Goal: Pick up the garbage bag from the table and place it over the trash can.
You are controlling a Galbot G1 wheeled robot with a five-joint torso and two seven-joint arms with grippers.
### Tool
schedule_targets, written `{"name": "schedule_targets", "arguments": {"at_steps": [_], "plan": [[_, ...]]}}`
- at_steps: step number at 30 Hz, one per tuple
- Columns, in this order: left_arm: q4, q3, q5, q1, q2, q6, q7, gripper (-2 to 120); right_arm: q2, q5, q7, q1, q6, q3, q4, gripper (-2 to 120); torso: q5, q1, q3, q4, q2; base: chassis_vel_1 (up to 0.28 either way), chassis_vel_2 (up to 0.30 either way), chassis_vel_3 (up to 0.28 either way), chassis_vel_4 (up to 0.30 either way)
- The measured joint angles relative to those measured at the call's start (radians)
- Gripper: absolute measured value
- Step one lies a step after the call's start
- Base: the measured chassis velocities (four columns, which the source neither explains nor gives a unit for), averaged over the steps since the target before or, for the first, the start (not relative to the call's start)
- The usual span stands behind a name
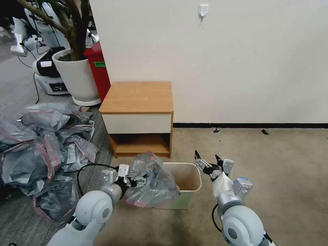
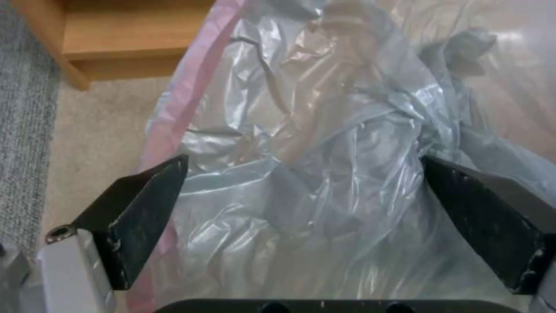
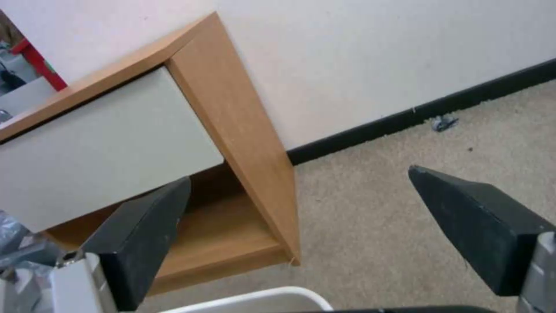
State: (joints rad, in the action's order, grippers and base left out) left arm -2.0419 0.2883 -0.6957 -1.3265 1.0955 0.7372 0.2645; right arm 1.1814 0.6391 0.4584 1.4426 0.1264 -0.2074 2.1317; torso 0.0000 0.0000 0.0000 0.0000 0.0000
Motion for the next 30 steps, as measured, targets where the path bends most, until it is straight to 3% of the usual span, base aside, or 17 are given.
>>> {"name": "schedule_targets", "arguments": {"at_steps": [8, 22, 30], "plan": [[0.006, -0.050, -0.085, 0.033, -0.030, -0.001, 0.071, 94, 0.004, 0.001, 0.000, -0.003, -0.001, 0.000, -0.009, 96, 0.0000, 0.000, 0.000, 0.0000, 0.000, 0.000, 0.000, 0.000, 0.000], [0.032, -0.158, -0.283, 0.113, -0.065, -0.002, 0.231, 48, 0.010, 0.004, 0.000, -0.013, -0.006, -0.003, -0.032, 93, 0.0000, 0.000, 0.000, -0.0001, 0.000, 0.000, 0.000, 0.000, 0.000], [0.050, -0.186, -0.331, 0.139, -0.067, -0.002, 0.274, 57, 0.012, 0.004, 0.000, -0.018, -0.010, -0.003, -0.045, 93, 0.0000, 0.000, 0.000, 0.0000, 0.000, 0.000, 0.000, 0.000, 0.000]]}}
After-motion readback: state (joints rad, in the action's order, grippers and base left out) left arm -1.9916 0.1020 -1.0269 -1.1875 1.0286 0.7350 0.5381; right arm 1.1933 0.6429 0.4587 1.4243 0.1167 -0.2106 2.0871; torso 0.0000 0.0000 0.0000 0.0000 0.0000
